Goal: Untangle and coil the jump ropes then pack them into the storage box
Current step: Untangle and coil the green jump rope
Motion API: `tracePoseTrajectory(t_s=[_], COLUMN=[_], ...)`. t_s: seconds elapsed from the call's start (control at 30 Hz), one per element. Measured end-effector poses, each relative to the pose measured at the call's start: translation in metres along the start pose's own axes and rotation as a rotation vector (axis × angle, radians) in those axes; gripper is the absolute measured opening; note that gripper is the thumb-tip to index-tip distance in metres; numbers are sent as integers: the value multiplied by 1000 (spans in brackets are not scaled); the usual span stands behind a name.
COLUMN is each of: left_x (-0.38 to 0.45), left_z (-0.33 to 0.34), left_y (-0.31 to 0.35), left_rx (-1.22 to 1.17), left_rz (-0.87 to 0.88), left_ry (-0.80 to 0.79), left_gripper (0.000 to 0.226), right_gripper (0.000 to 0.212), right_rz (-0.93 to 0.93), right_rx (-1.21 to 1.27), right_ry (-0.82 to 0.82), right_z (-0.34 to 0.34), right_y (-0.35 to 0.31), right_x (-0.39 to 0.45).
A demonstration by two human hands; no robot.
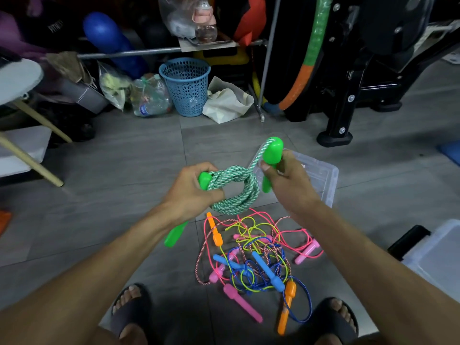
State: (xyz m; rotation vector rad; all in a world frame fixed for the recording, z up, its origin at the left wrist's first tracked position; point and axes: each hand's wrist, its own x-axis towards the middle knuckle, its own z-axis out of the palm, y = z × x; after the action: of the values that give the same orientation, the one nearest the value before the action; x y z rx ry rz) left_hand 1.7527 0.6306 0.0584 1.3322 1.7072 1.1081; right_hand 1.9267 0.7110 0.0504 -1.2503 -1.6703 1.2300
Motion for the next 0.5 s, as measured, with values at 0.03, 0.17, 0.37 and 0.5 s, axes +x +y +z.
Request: tracePoseTrajectory(t_s=[0.03,0.17,0.37,0.5], left_x=[-2,0,-1,3], left_z=[1,2,5,0], left_y=[3,2,2,3], left_rx=[-30,-75,-85,-134], left_rz=[15,28,52,65], left_ry=[-24,-48,-27,38], left_gripper=[24,26,26,26], right_gripper=[5,8,11,11], right_rz=[60,139,143,136], right_rx=[154,480,570,632], right_ry=[-11,-47,20,34], right_z=[2,8,9,6], right_y=[-3,-17,-22,-26], right_x=[-2,-12,-20,-22])
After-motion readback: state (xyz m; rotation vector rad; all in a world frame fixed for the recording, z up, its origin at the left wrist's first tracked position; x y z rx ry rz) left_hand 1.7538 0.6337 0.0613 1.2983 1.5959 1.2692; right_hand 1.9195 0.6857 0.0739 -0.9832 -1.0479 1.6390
